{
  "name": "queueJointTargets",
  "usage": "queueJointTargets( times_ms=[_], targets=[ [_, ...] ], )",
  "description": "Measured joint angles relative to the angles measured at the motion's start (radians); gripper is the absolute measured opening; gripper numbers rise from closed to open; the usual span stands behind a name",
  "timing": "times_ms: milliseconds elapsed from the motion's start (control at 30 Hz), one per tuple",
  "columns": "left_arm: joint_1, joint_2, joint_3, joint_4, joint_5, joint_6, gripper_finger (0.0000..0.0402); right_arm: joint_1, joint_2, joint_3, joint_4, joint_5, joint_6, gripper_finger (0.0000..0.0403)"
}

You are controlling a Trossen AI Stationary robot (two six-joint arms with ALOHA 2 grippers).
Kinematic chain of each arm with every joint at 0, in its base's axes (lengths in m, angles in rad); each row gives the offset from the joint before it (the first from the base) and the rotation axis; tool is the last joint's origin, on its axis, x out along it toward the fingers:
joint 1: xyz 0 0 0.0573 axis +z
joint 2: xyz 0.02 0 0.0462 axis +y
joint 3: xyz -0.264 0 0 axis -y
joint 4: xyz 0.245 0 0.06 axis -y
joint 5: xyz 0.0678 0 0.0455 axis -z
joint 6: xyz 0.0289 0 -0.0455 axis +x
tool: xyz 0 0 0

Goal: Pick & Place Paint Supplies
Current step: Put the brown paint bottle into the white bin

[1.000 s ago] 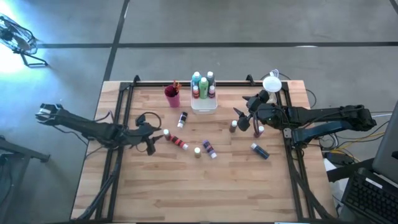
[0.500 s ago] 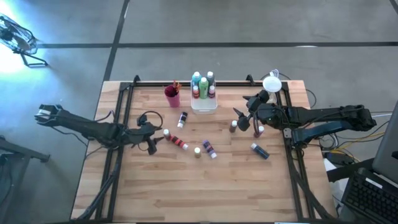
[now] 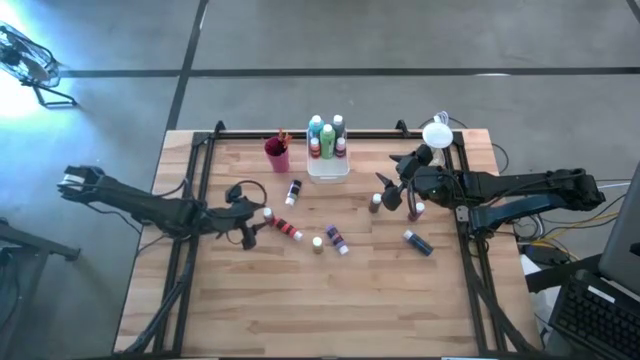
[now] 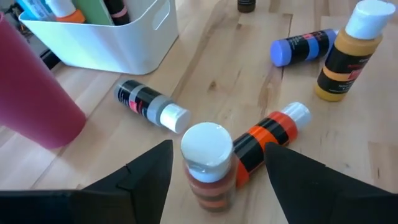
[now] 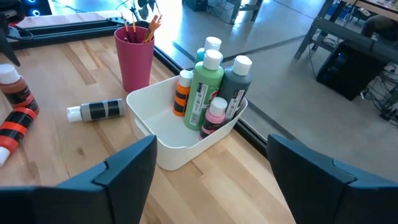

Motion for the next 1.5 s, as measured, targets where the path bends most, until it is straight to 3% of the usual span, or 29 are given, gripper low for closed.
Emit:
queueJointTargets(
  times_ms=[833, 1200, 1367, 1500],
  targets=[
    [0.048, 0.097, 0.022, 0.026, 0.000, 0.021, 0.0245, 0.000, 0.000, 0.000, 0.000, 0.000, -0.009, 0.0241],
    [0.066, 0.106, 0.036, 0.027, 0.001, 0.022, 0.0242, 0.000, 0.000, -0.001, -0.001, 0.000, -0.009, 0.0253],
    [0.066, 0.119, 0.040, 0.033, 0.009, 0.020, 0.0214, -0.001, 0.000, -0.003, -0.001, 0.024, -0.009, 0.0264],
    [0.066, 0.130, 0.038, 0.073, 0.012, 0.024, 0.0167, 0.000, 0.000, -0.004, -0.001, 0.025, -0.008, 0.0271]
  ],
)
